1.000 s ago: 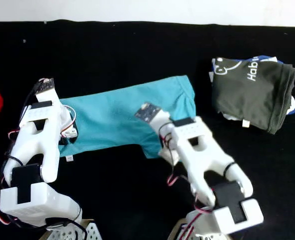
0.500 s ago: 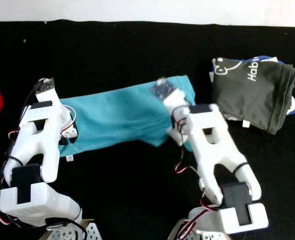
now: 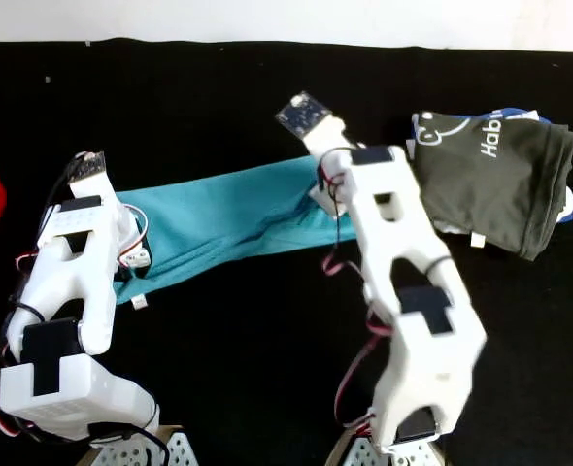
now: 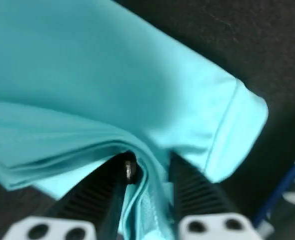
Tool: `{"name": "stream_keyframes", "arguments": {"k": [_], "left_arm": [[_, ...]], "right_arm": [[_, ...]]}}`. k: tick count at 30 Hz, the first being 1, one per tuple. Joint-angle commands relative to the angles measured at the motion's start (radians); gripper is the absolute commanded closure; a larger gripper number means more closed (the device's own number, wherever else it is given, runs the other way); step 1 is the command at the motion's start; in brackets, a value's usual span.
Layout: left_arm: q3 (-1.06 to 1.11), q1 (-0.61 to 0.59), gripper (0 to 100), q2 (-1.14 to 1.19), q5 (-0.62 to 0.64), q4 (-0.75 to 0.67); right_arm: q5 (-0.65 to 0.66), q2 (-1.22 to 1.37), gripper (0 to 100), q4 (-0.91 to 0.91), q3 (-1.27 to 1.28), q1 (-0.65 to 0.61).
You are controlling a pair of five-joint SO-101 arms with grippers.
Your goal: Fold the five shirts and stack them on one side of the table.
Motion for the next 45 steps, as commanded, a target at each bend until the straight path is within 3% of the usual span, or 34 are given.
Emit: {"name": "stream_keyframes", "arguments": {"k": [1, 6, 16, 21, 26, 28, 36, 45], "left_arm": [[-0.002, -0.021, 93, -0.001, 0.008, -0.026], [-0.002, -0.021, 93, -0.001, 0.008, -0.026], [-0.041, -0.018, 93, -0.013, 0.011, -0.017], [-0.282, -0.021, 92, -0.033, 0.118, 0.258], [-0.533, -0.064, 79, 0.001, 0.127, 0.535], [-0.61, -0.104, 78, 0.03, 0.123, 0.594], [-0.765, -0.189, 79, 0.292, 0.078, 0.549], [-0.957, -0.191, 79, 0.547, 0.075, 0.549]], "right_arm": [[-0.133, 0.127, 79.8, 0.018, -0.271, 0.025], [-0.345, 0.216, 80.2, 0.107, -0.49, 0.097], [-0.362, 0.199, 80.2, 0.483, -0.727, 0.124], [-0.362, 0.2, 80.2, 0.624, -0.863, 0.122], [-0.358, 0.2, 80.2, 0.746, -0.951, 0.119], [-0.324, 0.2, 80.2, 0.808, -0.966, 0.119], [-0.308, 0.17, 80.3, 0.819, -0.963, 0.136], [-0.304, -0.246, 80.3, 0.817, -0.688, 0.143]]}}
